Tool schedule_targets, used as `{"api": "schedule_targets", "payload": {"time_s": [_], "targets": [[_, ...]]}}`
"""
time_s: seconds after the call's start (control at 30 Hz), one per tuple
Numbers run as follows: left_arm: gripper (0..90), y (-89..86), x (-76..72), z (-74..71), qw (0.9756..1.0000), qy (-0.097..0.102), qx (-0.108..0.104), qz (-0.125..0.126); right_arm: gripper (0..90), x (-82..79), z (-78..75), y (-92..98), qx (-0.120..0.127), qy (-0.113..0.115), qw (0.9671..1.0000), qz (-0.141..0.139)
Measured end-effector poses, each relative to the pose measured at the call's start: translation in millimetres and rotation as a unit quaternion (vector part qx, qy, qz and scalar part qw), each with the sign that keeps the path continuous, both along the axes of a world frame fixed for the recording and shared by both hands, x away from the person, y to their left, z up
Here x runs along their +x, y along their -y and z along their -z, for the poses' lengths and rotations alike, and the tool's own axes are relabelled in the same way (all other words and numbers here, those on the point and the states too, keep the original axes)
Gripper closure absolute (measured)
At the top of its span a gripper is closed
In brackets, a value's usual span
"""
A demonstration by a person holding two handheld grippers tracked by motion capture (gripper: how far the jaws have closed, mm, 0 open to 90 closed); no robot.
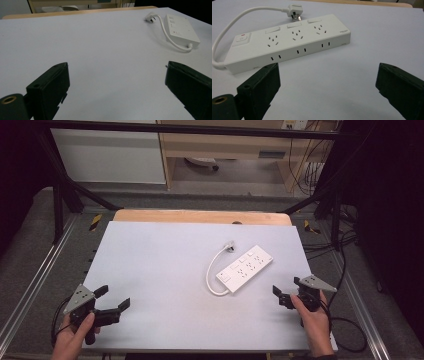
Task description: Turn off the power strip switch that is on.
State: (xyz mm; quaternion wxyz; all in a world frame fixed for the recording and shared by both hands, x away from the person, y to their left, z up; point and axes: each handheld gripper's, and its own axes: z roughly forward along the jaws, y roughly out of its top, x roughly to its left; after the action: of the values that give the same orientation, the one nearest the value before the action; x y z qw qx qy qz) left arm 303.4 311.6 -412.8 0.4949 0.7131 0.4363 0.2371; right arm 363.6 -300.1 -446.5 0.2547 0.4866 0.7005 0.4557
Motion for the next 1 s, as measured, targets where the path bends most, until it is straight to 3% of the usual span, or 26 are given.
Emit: {"api": "schedule_targets", "payload": {"time_s": [0.4,1.0], "targets": [[5.6,0.1,-0.1,-0.1,1.0000,0.000,0.000,0.001,5.5,-0.6,-2.8,-1.6,-0.003,0.009,1.0000,-0.003],[5.6,0.3,-0.2,0.1,1.0000,-0.001,0.002,0.001,4.3,-11.9,-20.8,-4.9,0.019,0.041,0.9990,-0.001]]}}
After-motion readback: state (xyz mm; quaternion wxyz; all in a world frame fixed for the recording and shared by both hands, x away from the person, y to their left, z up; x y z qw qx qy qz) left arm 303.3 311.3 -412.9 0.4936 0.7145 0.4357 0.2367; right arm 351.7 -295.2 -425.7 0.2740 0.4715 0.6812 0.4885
